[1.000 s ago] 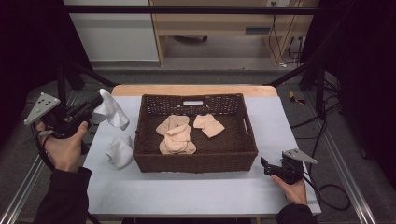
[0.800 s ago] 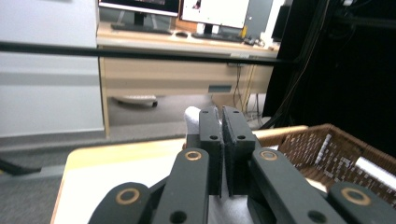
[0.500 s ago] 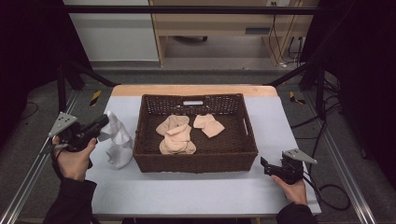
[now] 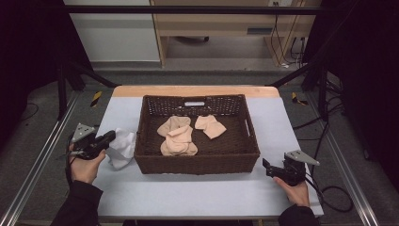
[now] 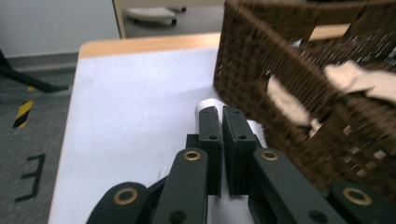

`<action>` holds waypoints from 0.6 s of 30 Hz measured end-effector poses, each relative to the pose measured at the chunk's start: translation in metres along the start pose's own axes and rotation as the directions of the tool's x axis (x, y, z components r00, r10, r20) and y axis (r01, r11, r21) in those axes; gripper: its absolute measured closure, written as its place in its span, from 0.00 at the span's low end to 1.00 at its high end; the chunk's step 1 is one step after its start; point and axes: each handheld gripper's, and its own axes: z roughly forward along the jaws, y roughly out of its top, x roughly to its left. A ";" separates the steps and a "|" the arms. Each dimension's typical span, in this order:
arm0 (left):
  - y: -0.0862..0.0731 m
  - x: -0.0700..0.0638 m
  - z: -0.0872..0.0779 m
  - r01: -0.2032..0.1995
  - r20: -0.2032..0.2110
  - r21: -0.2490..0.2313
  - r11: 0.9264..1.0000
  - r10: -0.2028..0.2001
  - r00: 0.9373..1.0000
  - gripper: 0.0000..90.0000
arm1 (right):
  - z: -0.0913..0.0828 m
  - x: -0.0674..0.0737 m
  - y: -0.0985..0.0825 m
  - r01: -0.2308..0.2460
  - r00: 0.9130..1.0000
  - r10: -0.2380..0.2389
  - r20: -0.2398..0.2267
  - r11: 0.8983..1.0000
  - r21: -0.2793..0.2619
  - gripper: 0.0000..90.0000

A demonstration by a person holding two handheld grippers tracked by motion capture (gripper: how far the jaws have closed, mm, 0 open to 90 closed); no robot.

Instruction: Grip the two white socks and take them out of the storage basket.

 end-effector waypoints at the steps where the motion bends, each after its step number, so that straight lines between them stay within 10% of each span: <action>1: -0.004 0.001 0.004 -0.014 -0.012 0.035 0.999 0.015 1.000 0.94 | 0.000 0.000 0.000 -0.001 1.000 0.001 0.000 1.000 0.000 0.09; 18: -0.019 0.008 -0.010 0.000 -0.008 0.019 1.000 0.000 1.000 0.33 | 0.000 0.000 0.000 -0.002 1.000 0.002 -0.002 1.000 0.001 0.08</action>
